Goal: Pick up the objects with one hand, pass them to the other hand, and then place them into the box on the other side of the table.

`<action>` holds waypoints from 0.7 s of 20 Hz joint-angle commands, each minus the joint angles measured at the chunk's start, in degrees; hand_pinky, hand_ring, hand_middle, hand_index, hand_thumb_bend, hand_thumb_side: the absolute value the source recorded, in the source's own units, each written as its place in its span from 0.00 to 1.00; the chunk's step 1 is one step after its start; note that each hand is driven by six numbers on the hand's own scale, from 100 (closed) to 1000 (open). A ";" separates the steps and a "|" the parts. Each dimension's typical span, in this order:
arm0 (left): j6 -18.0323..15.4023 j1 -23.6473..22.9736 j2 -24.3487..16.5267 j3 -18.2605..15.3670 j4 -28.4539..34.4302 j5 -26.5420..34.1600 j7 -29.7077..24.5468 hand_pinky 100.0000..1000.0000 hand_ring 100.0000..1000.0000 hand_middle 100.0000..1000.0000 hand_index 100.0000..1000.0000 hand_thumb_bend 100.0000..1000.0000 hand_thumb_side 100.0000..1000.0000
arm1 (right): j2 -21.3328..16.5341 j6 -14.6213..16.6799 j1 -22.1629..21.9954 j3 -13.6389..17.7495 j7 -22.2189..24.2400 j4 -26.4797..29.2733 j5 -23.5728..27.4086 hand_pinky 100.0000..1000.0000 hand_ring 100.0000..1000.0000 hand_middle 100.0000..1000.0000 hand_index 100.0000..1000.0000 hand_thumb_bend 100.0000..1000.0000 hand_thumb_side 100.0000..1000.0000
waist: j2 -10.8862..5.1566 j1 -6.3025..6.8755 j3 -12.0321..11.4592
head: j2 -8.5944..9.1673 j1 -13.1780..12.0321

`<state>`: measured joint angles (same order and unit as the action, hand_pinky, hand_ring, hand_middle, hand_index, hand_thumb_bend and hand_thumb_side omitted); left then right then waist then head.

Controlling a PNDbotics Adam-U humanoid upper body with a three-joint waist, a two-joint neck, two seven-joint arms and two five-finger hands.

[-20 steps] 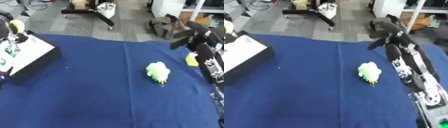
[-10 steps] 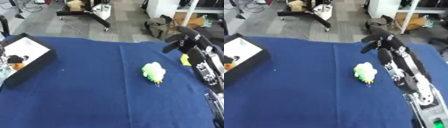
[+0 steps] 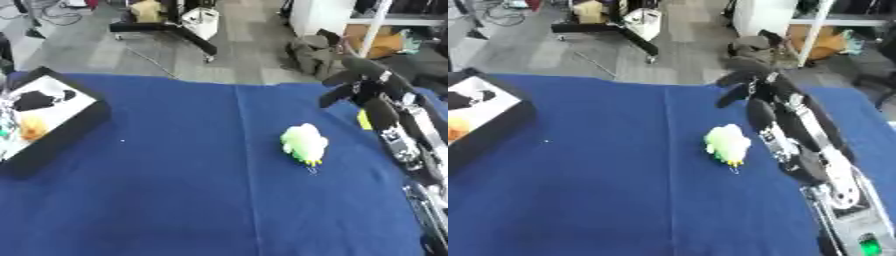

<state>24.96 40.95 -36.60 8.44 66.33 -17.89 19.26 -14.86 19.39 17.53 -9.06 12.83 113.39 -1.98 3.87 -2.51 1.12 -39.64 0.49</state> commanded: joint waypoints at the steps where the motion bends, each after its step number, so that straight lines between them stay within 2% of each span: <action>1: -5.26 -0.78 -1.47 1.10 14.98 14.59 1.61 0.78 0.68 0.66 0.81 1.00 0.45 | -2.46 0.27 -0.36 2.83 -1.37 1.20 -2.95 0.70 0.63 0.71 0.89 0.00 0.64 | -1.31 0.45 -0.37 | -1.41 4.07; 4: -9.52 -3.98 -0.19 3.01 30.66 25.96 0.31 0.78 0.68 0.66 0.80 0.95 0.45 | -6.90 -1.69 -2.34 6.02 -4.00 -0.19 -6.45 0.73 0.70 0.75 0.90 0.00 0.59 | -1.71 0.68 -1.16 | -3.62 10.25; 7: -12.62 -7.27 3.21 4.07 43.44 31.42 -4.03 0.78 0.67 0.65 0.80 0.92 0.45 | -12.50 -3.11 -3.49 8.57 -7.27 -4.31 -8.81 0.75 0.74 0.79 0.91 0.00 0.55 | -1.51 0.99 -2.52 | -4.37 16.23; 10: -15.87 -10.13 8.18 5.62 47.69 32.95 -8.64 0.78 0.67 0.64 0.79 0.91 0.45 | -17.96 -3.24 -3.75 9.94 -10.09 -10.31 -10.66 0.75 0.75 0.81 0.91 0.00 0.54 | -0.88 1.06 -4.03 | -4.46 20.57; 12: -17.87 -11.68 11.27 7.26 48.12 33.03 -11.52 0.78 0.67 0.64 0.79 0.90 0.46 | -21.04 -2.78 -2.91 10.12 -11.56 -15.28 -10.88 0.76 0.76 0.82 0.92 0.00 0.55 | -0.33 1.01 -5.07 | -4.47 22.43; 14: -19.25 -12.50 13.89 8.98 48.23 33.01 -14.01 0.78 0.66 0.64 0.79 0.89 0.46 | -23.30 -2.18 -1.46 9.74 -11.67 -20.96 -11.50 0.76 0.78 0.84 0.94 0.00 0.60 | 0.23 0.89 -6.24 | -4.47 23.81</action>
<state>6.68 27.94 -23.68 16.84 113.19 14.77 6.84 -34.83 16.89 15.18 0.11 1.76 94.76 -12.94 4.74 -1.59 -5.42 -43.87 23.18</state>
